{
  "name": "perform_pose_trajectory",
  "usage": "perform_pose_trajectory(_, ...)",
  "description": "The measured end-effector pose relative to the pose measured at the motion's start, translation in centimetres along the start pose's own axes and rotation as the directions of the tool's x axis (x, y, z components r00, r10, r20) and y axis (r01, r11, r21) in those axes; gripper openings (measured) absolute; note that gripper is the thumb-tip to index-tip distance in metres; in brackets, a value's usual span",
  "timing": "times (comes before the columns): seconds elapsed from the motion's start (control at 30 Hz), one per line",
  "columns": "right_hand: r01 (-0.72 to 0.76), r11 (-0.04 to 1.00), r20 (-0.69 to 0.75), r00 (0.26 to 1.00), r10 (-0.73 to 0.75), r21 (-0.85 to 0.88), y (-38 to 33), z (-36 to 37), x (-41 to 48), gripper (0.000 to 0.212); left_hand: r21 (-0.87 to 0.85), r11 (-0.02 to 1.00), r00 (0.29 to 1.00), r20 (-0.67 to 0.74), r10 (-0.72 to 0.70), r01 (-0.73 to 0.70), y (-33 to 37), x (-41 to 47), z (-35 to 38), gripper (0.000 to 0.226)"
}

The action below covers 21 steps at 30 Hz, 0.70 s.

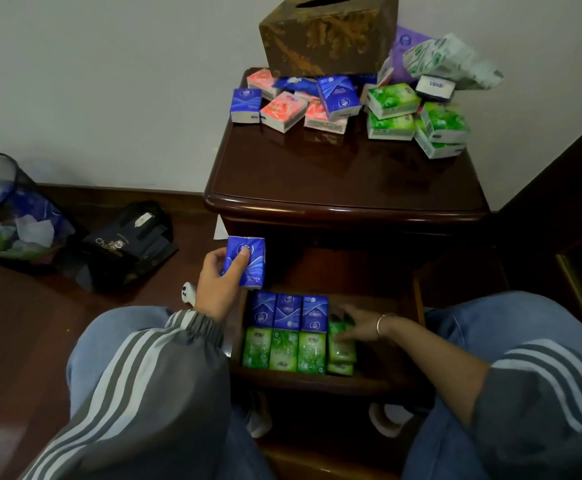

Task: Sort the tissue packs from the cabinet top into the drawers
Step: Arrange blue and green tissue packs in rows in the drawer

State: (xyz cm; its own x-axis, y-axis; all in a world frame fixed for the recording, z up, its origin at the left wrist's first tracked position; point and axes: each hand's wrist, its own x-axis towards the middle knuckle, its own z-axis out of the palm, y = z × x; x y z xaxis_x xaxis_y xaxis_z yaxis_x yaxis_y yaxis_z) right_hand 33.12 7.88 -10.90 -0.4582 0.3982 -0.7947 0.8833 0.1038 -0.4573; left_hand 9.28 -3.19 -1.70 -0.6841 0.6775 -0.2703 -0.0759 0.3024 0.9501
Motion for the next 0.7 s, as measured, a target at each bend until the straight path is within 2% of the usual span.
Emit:
perform_pose_trajectory(0.1,-0.011,0.968,-0.190,0.980,0.060,0.250,0.4,0.8,0.2,0.055,0.003,1.000,1.000,0.027,-0.010,0.010,0.0,0.1,0.5,0.034)
perform_pose_trajectory(0.17,-0.068,0.953,-0.154,0.981,0.118,0.295,0.8,1.9,0.4,0.040,-0.010,1.000,0.999,0.037,-0.013,0.014,-0.1,0.1,0.8,0.034)
perform_pose_trajectory(0.27,-0.153,0.928,-0.022,0.985,0.171,0.339,0.7,2.6,0.2,0.030,-0.015,1.000,0.999,0.034,-0.008,0.008,-0.2,0.1,0.9,0.035)
perform_pose_trajectory(0.37,-0.191,0.918,0.126,0.980,0.156,0.348,0.6,2.4,-0.4,0.038,-0.022,1.000,0.998,0.053,-0.019,0.020,-0.2,0.0,1.0,0.035)
perform_pose_trajectory(0.47,-0.203,0.899,0.189,0.972,0.138,0.389,0.7,2.7,-0.9,0.043,0.002,1.000,0.997,0.071,-0.016,0.016,-0.3,0.0,1.1,0.034)
perform_pose_trajectory(0.57,-0.227,0.811,0.229,0.966,0.119,0.538,0.9,2.9,-1.1,0.047,0.021,1.000,0.995,0.097,-0.013,0.011,-0.6,0.0,1.3,0.034)
perform_pose_trajectory(0.7,-0.258,0.681,0.286,0.955,0.074,0.685,0.8,3.3,-1.5,0.066,0.052,0.998,0.992,0.126,-0.027,0.021,-1.1,0.0,1.4,0.037)
